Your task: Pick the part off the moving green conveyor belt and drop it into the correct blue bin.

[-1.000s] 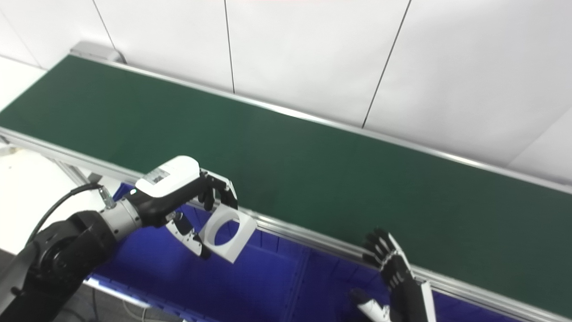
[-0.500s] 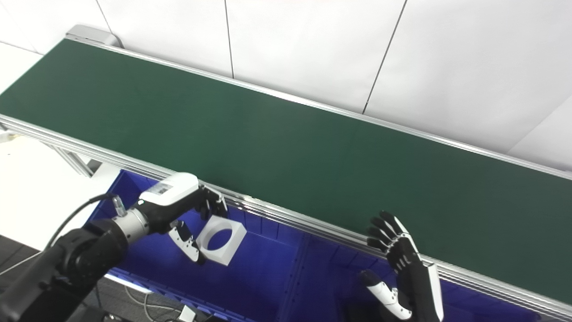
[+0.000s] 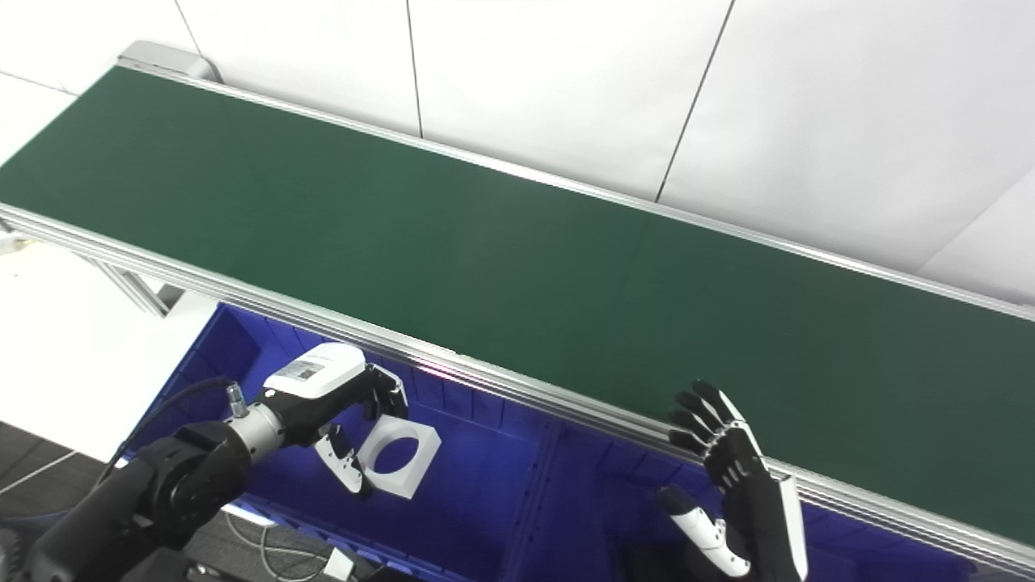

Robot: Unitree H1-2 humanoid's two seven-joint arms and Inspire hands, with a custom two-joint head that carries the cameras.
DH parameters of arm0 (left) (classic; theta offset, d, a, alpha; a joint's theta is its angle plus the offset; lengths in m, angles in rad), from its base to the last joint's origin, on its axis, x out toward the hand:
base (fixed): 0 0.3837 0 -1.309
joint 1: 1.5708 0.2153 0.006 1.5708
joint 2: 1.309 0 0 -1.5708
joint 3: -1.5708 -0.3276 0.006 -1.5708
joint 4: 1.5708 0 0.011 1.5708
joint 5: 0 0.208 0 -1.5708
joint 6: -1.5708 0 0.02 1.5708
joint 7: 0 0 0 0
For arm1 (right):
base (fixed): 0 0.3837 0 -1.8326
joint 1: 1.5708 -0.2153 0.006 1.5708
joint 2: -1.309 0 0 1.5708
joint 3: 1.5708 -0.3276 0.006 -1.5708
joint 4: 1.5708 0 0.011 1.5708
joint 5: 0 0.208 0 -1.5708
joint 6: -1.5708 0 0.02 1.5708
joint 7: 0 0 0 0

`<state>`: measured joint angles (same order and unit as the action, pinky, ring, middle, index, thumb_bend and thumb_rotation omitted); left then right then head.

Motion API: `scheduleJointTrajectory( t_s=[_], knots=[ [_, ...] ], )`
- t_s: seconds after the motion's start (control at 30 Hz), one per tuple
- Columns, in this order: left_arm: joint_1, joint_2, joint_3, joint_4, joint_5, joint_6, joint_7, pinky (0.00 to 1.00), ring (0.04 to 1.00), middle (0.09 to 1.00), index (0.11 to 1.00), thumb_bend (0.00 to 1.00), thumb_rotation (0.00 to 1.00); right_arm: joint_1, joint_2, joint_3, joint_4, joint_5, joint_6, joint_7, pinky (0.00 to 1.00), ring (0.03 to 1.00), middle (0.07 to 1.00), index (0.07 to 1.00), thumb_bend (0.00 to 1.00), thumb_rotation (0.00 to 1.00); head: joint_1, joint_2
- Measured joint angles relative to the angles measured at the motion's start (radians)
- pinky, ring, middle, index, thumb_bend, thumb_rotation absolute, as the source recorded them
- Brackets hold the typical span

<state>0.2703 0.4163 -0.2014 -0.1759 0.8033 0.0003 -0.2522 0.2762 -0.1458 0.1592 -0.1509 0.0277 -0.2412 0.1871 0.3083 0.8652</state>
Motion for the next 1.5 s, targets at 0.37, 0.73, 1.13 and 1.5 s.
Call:
scheduleJointTrajectory(
  t_s=[0.37, 0.73, 1.13, 1.5],
  knots=[
    [-0.006, 0.000, -0.011, -0.001, 0.051, 0.009, 0.013, 0.65, 0.739, 0.777, 0.775, 0.80, 0.00, 0.000, 0.002, 0.002, 0.000, -0.004, 0.001, 0.000, 0.71, 0.789, 0.827, 0.868, 0.77, 0.59, -0.006, -0.008],
    [-0.005, 0.000, -0.021, -0.101, 0.153, 0.074, -0.075, 0.81, 0.973, 1.000, 1.000, 1.00, 0.00, -0.002, 0.007, 0.008, 0.000, -0.003, 0.001, 0.000, 0.73, 0.790, 0.827, 0.874, 0.79, 0.55, -0.021, -0.017],
    [0.007, 0.016, 0.094, -0.347, 0.017, 0.120, -0.198, 0.73, 0.864, 0.913, 0.918, 0.88, 0.16, 0.002, 0.016, 0.015, 0.000, -0.019, 0.001, -0.001, 0.72, 0.787, 0.823, 0.871, 0.79, 0.56, -0.093, -0.040],
    [0.013, -0.062, 0.118, -0.493, -0.580, 0.187, -0.243, 0.85, 0.927, 0.945, 0.941, 0.99, 0.41, 0.008, 0.040, 0.031, 0.005, -0.044, 0.001, -0.005, 0.73, 0.796, 0.827, 0.872, 0.81, 0.57, -0.186, -0.067]
  ],
)
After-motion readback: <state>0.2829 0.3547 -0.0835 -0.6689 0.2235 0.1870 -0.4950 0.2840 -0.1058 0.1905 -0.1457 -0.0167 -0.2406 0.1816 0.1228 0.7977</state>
